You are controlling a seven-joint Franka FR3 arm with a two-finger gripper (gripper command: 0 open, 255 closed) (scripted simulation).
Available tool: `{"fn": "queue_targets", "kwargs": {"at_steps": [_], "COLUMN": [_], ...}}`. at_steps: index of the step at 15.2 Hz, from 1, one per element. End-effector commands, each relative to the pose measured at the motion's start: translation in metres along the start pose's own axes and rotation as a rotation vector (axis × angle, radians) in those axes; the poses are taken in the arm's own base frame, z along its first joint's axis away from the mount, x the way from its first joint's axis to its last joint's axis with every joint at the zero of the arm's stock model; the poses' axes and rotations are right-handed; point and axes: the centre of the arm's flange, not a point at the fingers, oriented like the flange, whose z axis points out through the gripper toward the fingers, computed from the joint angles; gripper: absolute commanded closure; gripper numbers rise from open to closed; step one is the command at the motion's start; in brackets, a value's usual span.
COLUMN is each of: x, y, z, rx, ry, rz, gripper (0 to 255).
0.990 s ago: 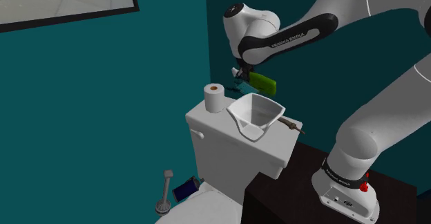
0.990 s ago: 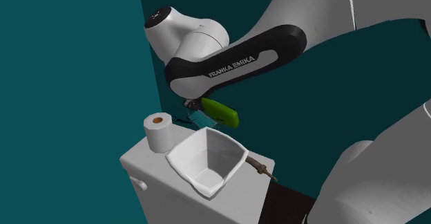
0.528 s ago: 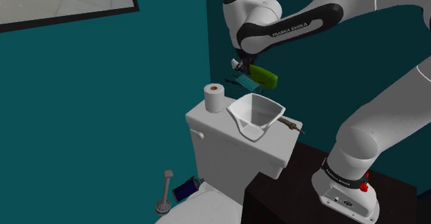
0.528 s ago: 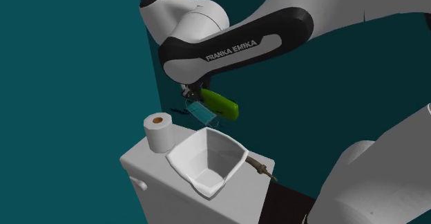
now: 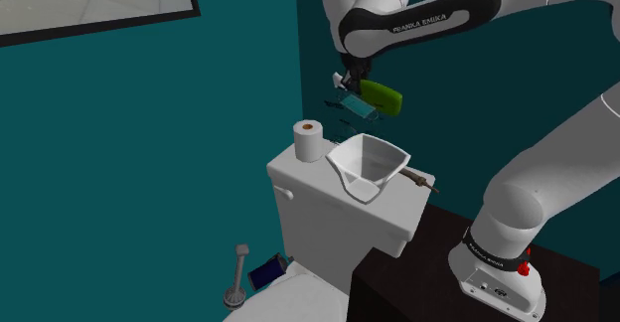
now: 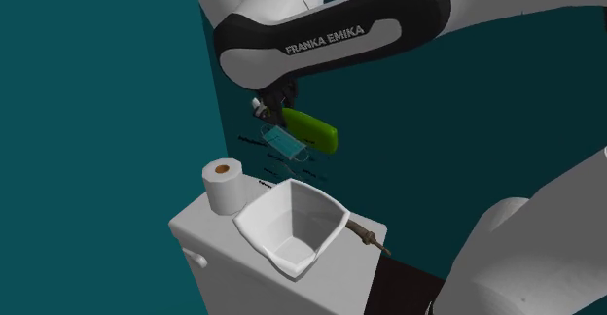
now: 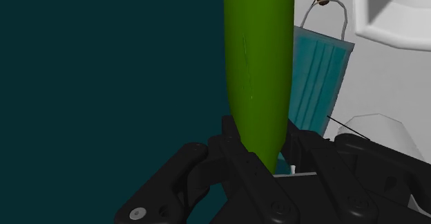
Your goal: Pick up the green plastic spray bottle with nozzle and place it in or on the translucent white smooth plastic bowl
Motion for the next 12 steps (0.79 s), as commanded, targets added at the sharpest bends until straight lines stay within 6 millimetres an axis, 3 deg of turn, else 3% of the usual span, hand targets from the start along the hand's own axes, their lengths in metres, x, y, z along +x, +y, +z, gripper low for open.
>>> {"fn": "queue_targets", "kwargs": {"at_steps": [1,4,12], "x": [0.000,0.001,-0.065], "y": [0.005,0.012,-0.055], "z": [-0.010,-0.023,-0.071], "rx": [0.000,0.000,0.000], "ry": [0.000,0.000,0.000], "rz": [0.000,0.000,0.000], "gripper": [255,255,255]}}
